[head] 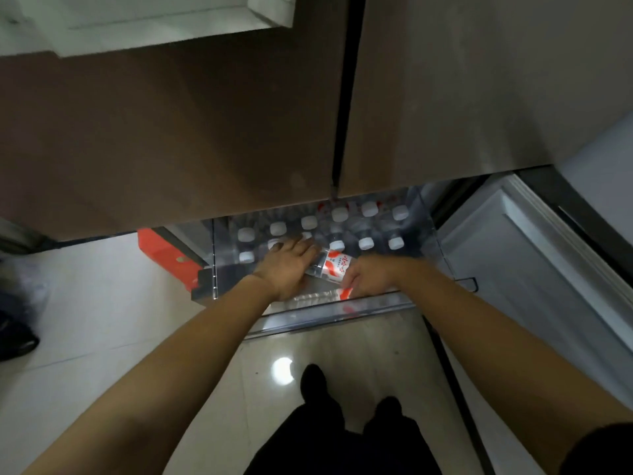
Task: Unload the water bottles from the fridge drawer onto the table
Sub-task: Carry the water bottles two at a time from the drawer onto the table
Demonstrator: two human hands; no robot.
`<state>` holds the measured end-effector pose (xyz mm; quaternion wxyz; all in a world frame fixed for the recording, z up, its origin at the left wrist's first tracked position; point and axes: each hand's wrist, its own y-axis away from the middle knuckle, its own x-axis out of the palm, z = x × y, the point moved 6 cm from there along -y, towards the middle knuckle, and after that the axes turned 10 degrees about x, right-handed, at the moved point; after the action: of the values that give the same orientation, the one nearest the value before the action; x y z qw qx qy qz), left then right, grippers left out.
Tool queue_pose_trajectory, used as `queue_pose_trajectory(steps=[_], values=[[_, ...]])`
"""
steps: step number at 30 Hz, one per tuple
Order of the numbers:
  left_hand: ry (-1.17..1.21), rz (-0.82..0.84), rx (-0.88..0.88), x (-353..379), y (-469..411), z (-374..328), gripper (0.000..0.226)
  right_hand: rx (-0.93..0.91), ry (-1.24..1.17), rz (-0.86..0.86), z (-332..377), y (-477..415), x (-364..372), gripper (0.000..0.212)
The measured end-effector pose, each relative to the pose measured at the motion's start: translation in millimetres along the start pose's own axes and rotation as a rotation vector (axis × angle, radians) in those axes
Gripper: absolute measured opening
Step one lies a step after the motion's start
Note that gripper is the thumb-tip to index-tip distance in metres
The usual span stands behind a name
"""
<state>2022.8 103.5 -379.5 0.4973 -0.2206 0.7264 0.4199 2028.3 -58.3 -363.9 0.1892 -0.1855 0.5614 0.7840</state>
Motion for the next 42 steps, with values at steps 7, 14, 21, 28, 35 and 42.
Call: queue_pose_trajectory(steps=[7,14,21,28,35,42], values=[[-0.100,0.027,-0.119,-2,-18,-4,0.082,0.093,-0.023,-0.033,-24,-20,-8,0.023],[0.089,0.156,-0.313,21,12,15,0.083,0.232,0.205,0.130,-63,-23,0,0.054],[0.111,0.208,-0.359,8,0,3,0.079,0.193,0.149,0.178,-66,-10,1,0.058],[0.352,0.177,-0.365,-2,-20,-4,0.068,0.009,-0.222,-0.163,-55,27,-28,0.042],[0.546,-0.078,-0.372,-13,5,-10,0.067,-0.042,-0.213,-0.788,-39,73,-81,0.038],[1.103,-0.527,-0.533,-27,49,-11,0.079,-0.060,-0.421,-0.697,-48,68,-59,0.060]])
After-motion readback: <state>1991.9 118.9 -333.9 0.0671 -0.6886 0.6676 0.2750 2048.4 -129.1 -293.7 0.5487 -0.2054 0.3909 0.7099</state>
